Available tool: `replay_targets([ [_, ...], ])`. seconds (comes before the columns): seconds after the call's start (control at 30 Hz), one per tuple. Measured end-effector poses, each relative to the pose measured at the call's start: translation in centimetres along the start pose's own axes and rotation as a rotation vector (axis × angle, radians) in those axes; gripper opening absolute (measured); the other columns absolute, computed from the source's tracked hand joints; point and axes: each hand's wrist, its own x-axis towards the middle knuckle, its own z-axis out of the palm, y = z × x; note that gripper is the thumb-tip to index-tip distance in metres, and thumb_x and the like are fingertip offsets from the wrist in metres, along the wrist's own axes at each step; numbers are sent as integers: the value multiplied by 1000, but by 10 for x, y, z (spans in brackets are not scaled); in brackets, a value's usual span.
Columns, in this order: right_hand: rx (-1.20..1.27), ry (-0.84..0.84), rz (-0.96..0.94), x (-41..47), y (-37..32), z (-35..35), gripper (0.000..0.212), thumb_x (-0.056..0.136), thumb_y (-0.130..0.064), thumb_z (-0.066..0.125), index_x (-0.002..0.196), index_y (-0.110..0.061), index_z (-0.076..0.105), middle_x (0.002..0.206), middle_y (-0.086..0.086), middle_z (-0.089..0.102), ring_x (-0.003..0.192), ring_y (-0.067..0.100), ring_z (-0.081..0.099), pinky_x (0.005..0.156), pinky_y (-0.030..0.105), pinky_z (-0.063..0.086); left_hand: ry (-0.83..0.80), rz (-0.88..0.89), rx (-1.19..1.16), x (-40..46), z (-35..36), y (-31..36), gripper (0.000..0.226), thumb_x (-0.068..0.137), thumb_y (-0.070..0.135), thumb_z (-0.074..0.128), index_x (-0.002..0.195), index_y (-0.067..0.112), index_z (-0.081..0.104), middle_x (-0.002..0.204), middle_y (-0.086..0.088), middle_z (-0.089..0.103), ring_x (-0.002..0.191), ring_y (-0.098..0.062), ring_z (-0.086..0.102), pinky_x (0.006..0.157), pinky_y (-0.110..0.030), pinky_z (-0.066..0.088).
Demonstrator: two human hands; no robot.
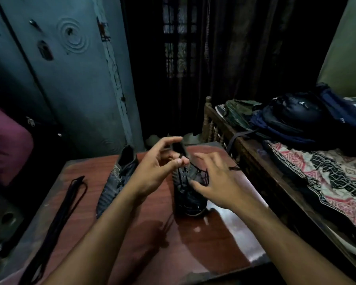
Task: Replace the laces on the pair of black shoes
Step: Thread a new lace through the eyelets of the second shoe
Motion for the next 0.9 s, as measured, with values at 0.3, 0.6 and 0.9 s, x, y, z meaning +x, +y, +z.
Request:
replay_targets([
  [0.3, -114, 27, 221, 23, 40, -10, 22, 103, -26, 37, 83, -20, 44, 82, 12, 59, 83, 39, 61, 70, 45, 46, -156, -38, 212, -27, -16, 21, 44, 93, 8, 72, 133, 23, 62, 90, -6, 77, 100, -30, 73, 95, -36, 54],
  [0.6, 24, 306, 256, 12, 67, -19, 28, 103, -34, 33, 120, -35, 55, 90, 12, 69, 81, 38, 65, 72, 48, 54, -424, -337, 460, -64, -54, -8, 27, 89, 9, 77, 110, 26, 76, 95, -1, 78, 87, -9, 70, 80, -20, 53],
  [0.9, 130, 202, -123, 8, -3, -18, 35, 108, -36, 37, 127, -23, 63, 84, -8, 68, 80, 1, 66, 67, 24, 51, -86, -63, 499, -49, -6, -9, 37, 90, 51, 71, 123, 33, 71, 116, 24, 72, 108, 6, 65, 97, -27, 53],
])
